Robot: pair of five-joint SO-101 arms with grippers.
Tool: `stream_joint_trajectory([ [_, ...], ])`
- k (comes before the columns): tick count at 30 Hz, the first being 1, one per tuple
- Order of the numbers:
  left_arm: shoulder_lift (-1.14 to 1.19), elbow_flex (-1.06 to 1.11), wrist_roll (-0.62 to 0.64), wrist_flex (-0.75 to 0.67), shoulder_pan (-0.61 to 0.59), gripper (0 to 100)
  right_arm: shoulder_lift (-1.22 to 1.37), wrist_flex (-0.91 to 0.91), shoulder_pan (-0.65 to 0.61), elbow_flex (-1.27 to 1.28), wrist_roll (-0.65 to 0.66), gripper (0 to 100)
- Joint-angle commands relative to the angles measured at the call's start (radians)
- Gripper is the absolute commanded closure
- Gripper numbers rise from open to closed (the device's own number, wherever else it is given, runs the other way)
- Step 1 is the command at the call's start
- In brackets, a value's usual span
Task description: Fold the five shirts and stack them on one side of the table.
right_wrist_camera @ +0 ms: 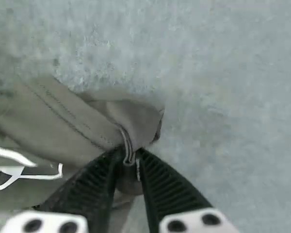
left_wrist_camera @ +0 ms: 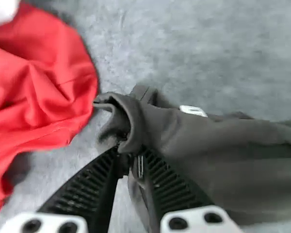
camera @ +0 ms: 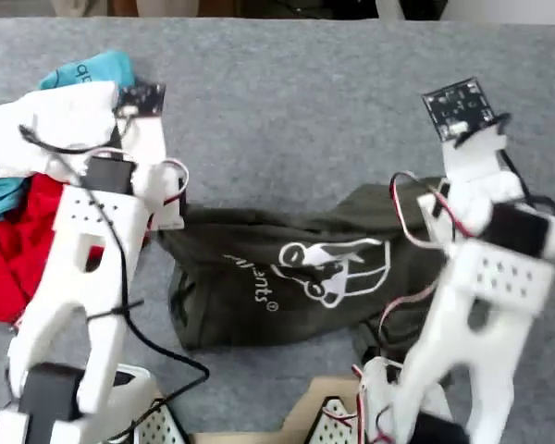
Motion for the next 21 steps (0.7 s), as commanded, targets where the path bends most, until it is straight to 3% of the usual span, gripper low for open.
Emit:
stream_joint_trajectory([
  [1, 0.117, 0.114, -0.002, -0.261, -0.017, 98, 0.122, -0.193, 0.005, 0.071, -0.012, 99.2],
  [4, 0.278, 0.101, 0.072, -0.382, -0.014, 98, 0.248, -0.284, 0.005, 0.074, -0.012, 99.2],
  [8, 0.476, -0.068, 0.163, -0.399, -0.04, 96, 0.392, -0.396, -0.004, 0.074, -0.034, 99.2],
  [15, 0.723, -0.528, 0.385, -0.222, -0.129, 77, 0.598, -0.563, -0.065, 0.074, -0.126, 99.2],
  [21, 0.885, -0.844, 0.407, -0.14, -0.147, 77, 0.694, -0.638, -0.099, 0.062, -0.153, 99.2],
])
